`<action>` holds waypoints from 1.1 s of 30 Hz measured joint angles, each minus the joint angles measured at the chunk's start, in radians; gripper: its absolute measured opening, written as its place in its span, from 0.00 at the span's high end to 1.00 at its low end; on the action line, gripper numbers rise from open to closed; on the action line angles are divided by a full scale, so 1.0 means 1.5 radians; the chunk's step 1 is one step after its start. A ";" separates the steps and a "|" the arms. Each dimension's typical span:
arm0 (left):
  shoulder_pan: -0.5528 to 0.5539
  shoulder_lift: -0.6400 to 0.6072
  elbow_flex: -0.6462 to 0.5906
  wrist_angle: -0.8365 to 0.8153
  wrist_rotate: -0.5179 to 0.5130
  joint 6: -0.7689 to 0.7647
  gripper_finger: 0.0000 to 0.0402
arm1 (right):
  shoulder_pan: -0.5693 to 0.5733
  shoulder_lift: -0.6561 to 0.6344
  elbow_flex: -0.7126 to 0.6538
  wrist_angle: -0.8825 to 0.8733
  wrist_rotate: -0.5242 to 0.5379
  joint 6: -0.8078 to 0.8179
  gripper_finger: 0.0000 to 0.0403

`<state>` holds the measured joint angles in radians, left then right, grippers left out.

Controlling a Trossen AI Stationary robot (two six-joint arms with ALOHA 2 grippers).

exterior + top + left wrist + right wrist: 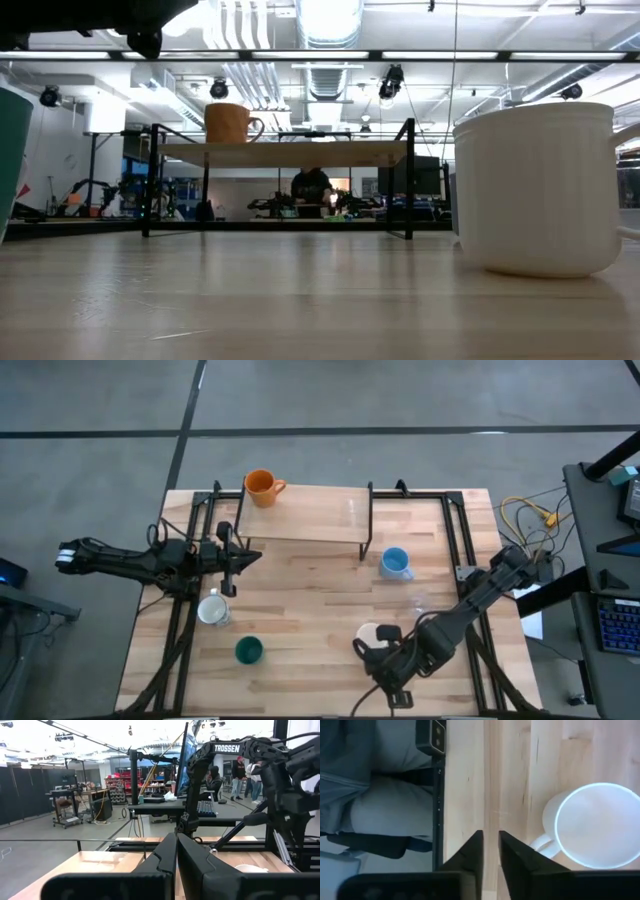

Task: Stack small to large cups/mugs on shelf
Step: Put the white mug on the shelf

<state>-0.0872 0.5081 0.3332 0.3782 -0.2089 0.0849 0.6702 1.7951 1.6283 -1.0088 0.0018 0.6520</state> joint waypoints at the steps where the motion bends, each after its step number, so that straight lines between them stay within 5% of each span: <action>1: 0.000 0.001 0.000 0.000 0.000 0.000 1.00 | -0.001 0.005 0.000 0.000 0.000 -0.001 0.81; 14: -0.001 0.010 0.000 0.002 0.000 -0.017 1.00 | -0.012 0.054 0.000 -0.024 0.088 -0.040 0.47; 33: 0.000 0.014 0.000 0.002 0.000 -0.018 1.00 | -0.036 0.124 -0.009 -0.063 0.087 -0.051 0.44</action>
<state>-0.0872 0.5297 0.3332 0.3813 -0.2089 0.0586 0.6159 1.9813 1.6150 -1.1037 0.1324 0.5758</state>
